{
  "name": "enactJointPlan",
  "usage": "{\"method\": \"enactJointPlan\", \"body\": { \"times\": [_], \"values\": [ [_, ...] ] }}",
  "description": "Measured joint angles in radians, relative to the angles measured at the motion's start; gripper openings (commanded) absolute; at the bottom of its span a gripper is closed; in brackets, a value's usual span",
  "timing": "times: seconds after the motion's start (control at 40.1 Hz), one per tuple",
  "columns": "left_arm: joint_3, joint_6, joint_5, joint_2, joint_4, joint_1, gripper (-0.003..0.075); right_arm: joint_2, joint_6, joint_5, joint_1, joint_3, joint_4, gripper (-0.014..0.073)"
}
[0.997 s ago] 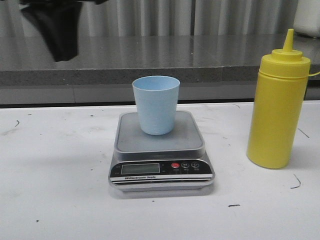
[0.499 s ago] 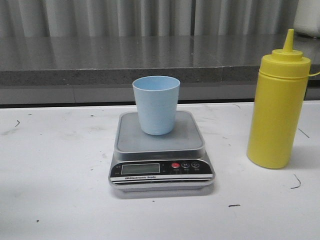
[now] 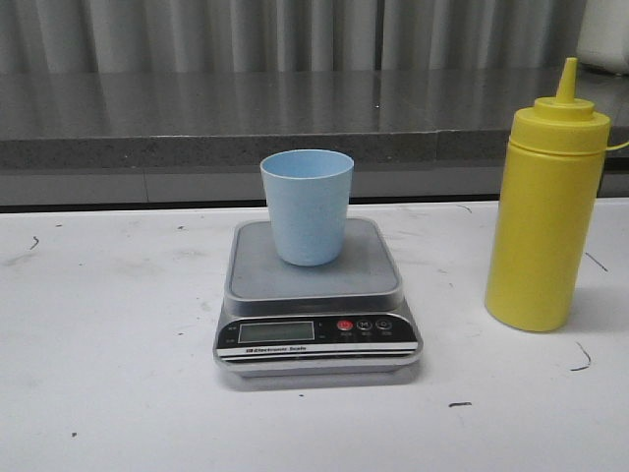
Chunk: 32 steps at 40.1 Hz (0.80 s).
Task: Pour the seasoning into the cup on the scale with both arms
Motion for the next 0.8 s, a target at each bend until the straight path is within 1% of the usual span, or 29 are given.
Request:
{"method": "enactJointPlan", "body": {
  "times": [0.125, 0.324, 0.573, 0.698, 0.798],
  "values": [
    [0.023, -0.002, -0.028, -0.056, 0.000, 0.000, -0.0020, 0.000, 0.000, 0.000, 0.000, 0.000, 0.000, 0.0610],
    [0.025, -0.002, -0.037, -0.063, 0.000, 0.000, -0.0020, 0.006, 0.000, -0.018, 0.000, 0.000, 0.000, 0.0610],
    [0.025, -0.002, -0.037, -0.063, 0.000, 0.000, -0.0020, 0.166, 0.000, -0.030, 0.005, -0.068, 0.000, 0.0610],
    [0.025, -0.002, -0.037, -0.063, 0.000, 0.000, -0.0020, 0.268, 0.000, -0.036, 0.051, -0.105, 0.000, 0.0610],
    [0.025, -0.002, -0.037, -0.063, 0.000, 0.000, -0.0020, 0.307, 0.000, -0.063, 0.105, -0.102, 0.000, 0.0610]
  ]
}}
